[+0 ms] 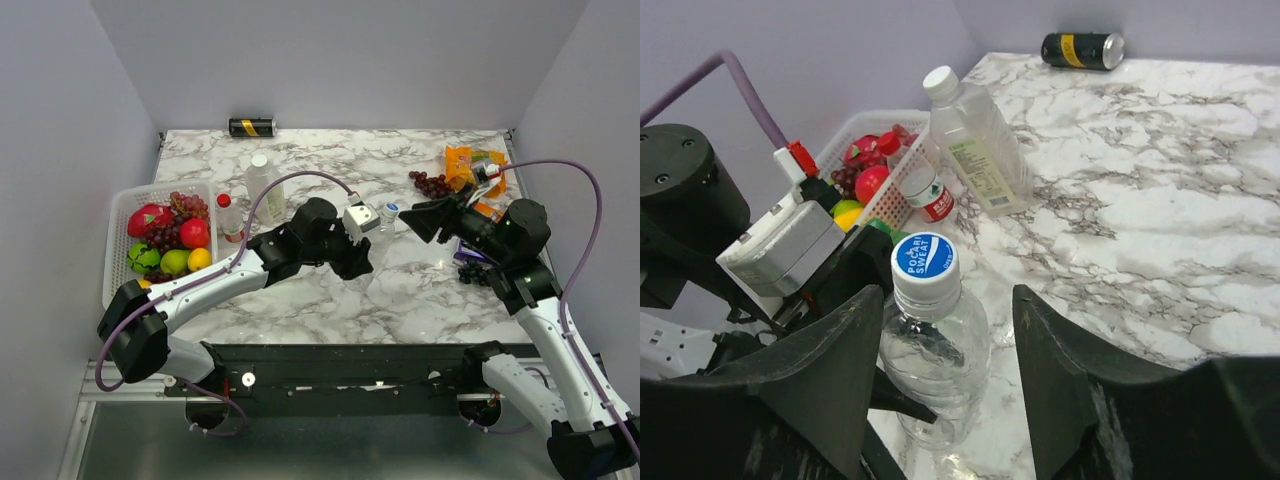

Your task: Unscrew the bottle caps

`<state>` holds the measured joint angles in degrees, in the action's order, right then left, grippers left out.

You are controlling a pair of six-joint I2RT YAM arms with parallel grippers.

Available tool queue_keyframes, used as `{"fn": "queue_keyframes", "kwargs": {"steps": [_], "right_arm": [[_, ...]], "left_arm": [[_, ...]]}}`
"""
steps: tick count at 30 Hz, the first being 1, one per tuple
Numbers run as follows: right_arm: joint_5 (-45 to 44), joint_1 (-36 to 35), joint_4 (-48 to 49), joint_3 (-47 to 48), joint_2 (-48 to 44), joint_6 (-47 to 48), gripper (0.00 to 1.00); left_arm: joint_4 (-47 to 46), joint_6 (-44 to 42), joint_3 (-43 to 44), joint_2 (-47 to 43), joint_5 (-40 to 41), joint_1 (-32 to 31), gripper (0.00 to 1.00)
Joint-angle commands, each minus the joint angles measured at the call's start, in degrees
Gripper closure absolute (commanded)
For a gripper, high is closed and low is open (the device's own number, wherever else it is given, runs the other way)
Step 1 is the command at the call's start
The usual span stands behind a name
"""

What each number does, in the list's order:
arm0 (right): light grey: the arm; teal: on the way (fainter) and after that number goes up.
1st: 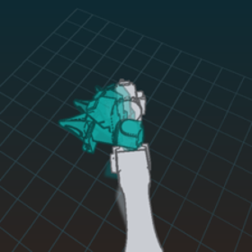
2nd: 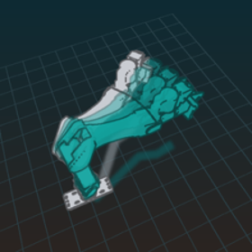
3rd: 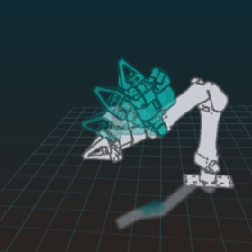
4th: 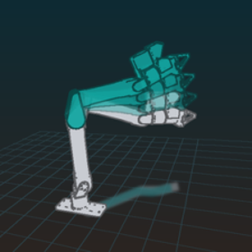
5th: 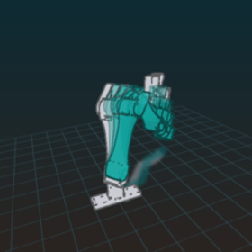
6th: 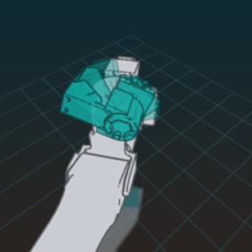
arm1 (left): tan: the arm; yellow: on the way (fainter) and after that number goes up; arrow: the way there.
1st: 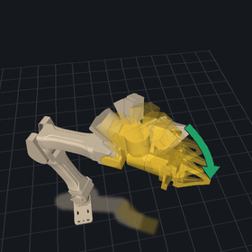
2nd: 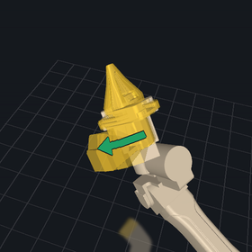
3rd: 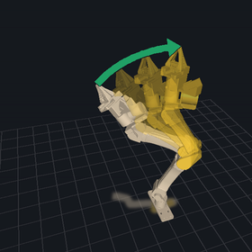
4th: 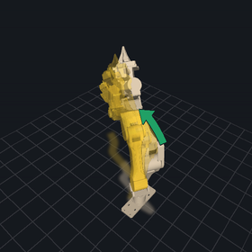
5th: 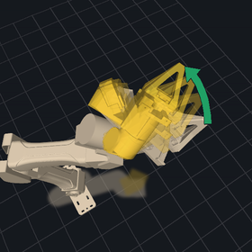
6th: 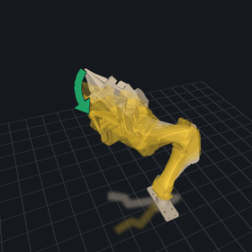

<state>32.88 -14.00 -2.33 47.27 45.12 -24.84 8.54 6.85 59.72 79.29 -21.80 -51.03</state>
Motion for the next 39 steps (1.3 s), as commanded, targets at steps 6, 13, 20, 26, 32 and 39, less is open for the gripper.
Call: {"fn": "queue_keyframes", "kwargs": {"steps": [6,13,20,26,32,39], "right_arm": [[0.95,-2.70,1.80,-0.51,2.86,-1.26,0.40],[1.57,-4.80,1.97,0.28,4.71,-1.26,0.42],[1.13,-6.83,4.00,0.90,5.76,-1.00,0.42],[0.34,-8.06,4.52,1.51,7.17,-0.65,0.42],[-0.45,-9.11,4.88,3.18,8.75,-0.12,0.42],[-0.63,-9.91,5.14,3.62,9.72,-0.03,0.45]], "left_arm": [[0.52,0.18,1.27,0.25,3.35,0.14,0.89],[1.13,0.00,1.80,0.96,3.17,0.05,0.89],[1.75,-0.17,2.24,1.57,3.08,0.14,0.88],[1.84,-0.44,2.41,1.66,2.55,0.05,0.88],[2.27,-0.44,2.77,2.45,1.59,0.05,0.88],[2.28,-0.35,2.85,2.10,0.97,0.05,0.89]]}}
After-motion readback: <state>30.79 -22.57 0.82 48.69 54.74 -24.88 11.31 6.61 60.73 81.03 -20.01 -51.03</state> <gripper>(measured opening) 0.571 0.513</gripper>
